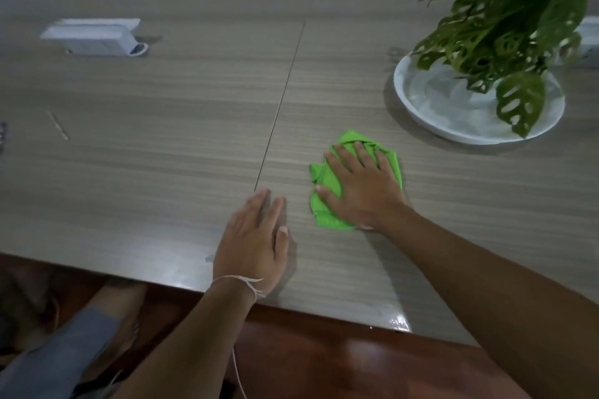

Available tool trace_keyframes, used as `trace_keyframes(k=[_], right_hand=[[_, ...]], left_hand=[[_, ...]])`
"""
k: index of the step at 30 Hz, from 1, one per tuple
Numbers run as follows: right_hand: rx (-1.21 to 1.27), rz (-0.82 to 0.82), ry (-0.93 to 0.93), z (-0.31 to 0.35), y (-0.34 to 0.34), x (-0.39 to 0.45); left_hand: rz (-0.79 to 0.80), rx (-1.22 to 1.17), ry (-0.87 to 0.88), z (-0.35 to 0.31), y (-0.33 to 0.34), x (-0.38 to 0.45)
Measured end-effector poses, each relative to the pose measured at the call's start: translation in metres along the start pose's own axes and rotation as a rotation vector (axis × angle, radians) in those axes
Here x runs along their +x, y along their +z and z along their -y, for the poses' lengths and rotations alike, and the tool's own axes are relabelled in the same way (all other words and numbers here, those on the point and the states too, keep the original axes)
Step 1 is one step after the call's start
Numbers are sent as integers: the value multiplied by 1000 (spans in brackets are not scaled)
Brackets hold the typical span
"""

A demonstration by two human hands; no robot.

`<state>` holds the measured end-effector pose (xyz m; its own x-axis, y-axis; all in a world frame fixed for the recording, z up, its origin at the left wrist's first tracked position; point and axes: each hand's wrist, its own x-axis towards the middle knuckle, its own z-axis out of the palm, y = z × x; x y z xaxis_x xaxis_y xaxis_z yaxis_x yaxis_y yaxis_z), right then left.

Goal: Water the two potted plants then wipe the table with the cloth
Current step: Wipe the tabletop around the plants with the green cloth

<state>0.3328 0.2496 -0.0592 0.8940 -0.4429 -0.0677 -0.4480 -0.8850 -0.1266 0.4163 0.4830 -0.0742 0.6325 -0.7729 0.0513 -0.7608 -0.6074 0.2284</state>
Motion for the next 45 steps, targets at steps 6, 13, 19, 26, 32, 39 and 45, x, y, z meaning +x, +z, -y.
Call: trace_keyframes(k=[6,13,19,26,32,39,45], right_hand=[[109,14,448,33,-3,68],[-149,69,-420,-9,-7,34],[-159,18,-264,-26,-8,86],[-54,47,82,55,-2,111],[-178,31,-470,-10,-6,80],[10,1,224,22,-5,101],[-53,-14,-58,11,1,29]], left_hand=[[-25,-17,-9,1,1,0],[-50,-24,-17,0,3,0],[-64,-36,-33,-1,3,0],[-71,-37,-38,-1,4,2],[-77,-60,-37,1,5,3],[-71,-75,-41,-2,2,3],[-101,-90,-31,0,3,2]])
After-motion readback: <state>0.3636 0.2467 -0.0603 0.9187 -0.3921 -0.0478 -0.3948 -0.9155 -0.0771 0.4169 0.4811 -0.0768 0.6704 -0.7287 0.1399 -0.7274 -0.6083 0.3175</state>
